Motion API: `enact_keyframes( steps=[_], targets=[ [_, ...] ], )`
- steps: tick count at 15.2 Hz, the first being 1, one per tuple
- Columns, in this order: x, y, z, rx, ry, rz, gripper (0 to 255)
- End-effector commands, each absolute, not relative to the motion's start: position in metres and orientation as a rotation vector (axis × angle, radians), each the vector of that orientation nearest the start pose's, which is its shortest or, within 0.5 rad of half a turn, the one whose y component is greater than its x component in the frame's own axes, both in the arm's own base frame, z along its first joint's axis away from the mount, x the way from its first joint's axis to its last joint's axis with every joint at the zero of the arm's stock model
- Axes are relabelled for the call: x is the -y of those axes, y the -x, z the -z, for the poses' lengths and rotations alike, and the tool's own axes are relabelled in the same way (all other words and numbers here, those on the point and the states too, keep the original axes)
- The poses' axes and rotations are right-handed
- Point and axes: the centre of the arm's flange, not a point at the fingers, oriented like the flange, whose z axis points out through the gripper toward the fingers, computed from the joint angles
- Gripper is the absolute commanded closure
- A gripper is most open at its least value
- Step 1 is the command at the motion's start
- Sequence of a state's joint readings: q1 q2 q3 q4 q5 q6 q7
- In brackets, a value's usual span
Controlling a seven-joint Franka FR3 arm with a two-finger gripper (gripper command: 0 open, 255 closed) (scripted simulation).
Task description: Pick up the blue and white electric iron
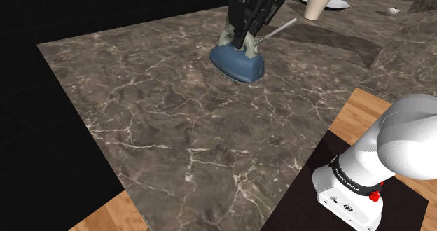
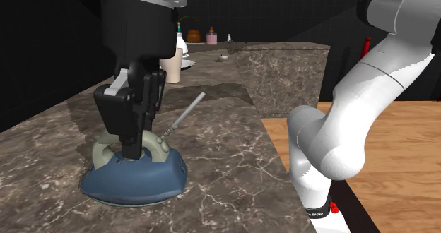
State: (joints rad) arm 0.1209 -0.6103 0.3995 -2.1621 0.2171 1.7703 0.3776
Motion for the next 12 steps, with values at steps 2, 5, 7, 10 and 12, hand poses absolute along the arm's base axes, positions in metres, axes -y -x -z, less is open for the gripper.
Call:
enact_keyframes(
  steps=[2,5,7,10,12],
  targets=[
    [-0.247,-0.313,-0.633,0.112,3.063,0.259,255],
    [-0.247,-0.313,-0.648,0.112,3.063,0.259,255],
    [-0.247,-0.313,-0.659,0.112,3.063,0.259,255],
    [-0.247,-0.313,-0.675,0.112,3.063,0.259,255],
    [-0.247,-0.313,-0.685,0.112,3.063,0.259,255]
  ],
)
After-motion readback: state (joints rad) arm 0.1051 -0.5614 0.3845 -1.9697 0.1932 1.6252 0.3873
